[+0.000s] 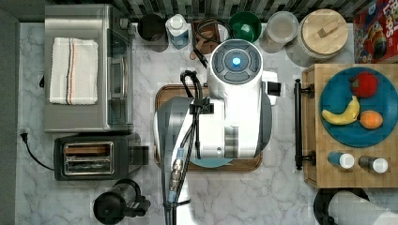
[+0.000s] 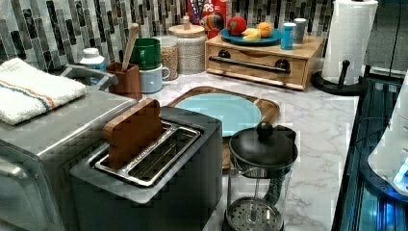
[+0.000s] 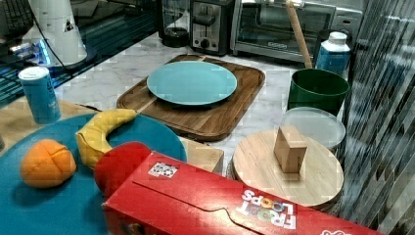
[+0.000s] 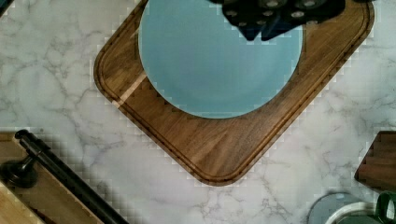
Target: Pick up the toast.
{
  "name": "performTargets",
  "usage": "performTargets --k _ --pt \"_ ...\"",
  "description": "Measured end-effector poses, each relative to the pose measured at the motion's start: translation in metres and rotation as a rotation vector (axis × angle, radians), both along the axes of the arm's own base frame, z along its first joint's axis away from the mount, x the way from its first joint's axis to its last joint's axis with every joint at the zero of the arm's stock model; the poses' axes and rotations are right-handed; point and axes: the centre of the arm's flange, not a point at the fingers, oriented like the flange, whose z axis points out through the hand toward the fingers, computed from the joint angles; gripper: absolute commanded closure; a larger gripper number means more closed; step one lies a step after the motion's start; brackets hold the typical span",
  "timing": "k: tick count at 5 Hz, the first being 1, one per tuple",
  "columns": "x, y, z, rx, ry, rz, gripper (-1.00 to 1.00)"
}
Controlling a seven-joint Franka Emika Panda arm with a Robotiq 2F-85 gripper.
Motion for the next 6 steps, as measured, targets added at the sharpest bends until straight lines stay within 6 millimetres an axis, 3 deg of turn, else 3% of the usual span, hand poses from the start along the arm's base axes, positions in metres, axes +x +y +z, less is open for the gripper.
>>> performTargets --k 2,4,6 --pt "-0.002 -0.001 -0.007 0.000 0.012 -0.004 1.00" --pt "-0.006 0.001 -0.030 -0.007 0.009 -0.059 1.00" --pt "-0.031 0.027 -0.055 -0.074 0.125 -0.279 1.00"
